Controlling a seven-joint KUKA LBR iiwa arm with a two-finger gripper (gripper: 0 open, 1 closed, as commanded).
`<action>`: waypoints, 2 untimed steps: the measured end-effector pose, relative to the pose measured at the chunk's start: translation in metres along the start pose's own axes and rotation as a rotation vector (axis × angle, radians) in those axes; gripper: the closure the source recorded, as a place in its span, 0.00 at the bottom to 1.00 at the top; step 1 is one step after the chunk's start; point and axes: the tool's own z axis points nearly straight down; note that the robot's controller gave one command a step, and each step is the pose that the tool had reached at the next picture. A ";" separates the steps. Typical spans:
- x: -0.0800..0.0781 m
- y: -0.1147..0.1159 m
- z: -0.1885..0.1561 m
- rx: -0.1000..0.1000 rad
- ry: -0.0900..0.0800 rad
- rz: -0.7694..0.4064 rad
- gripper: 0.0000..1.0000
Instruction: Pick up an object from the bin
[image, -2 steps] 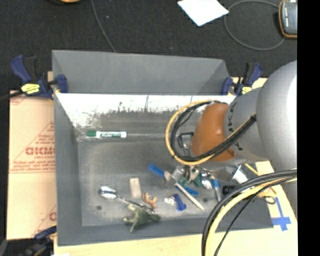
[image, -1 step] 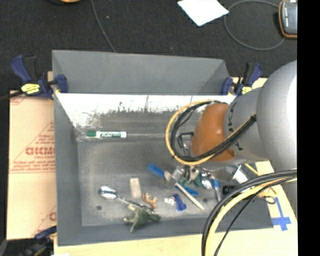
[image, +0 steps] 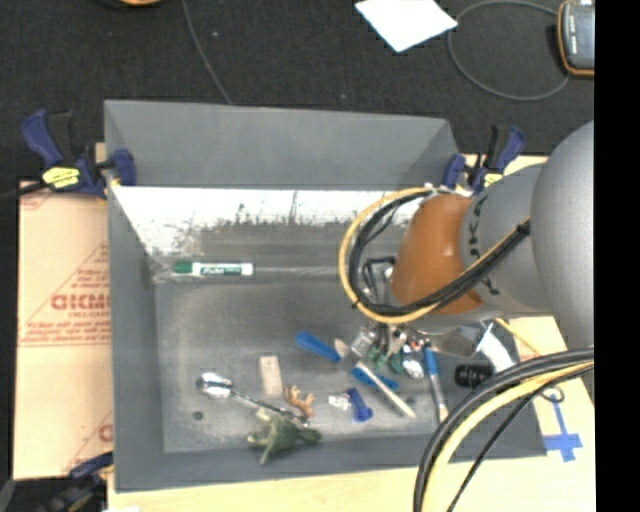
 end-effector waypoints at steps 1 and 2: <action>-0.002 0.001 -0.033 -0.004 -0.005 -0.003 1.00; -0.002 0.001 -0.056 -0.006 -0.007 -0.006 1.00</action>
Offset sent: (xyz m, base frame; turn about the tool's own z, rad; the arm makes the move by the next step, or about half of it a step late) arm 0.0020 -0.0004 0.0661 -0.0017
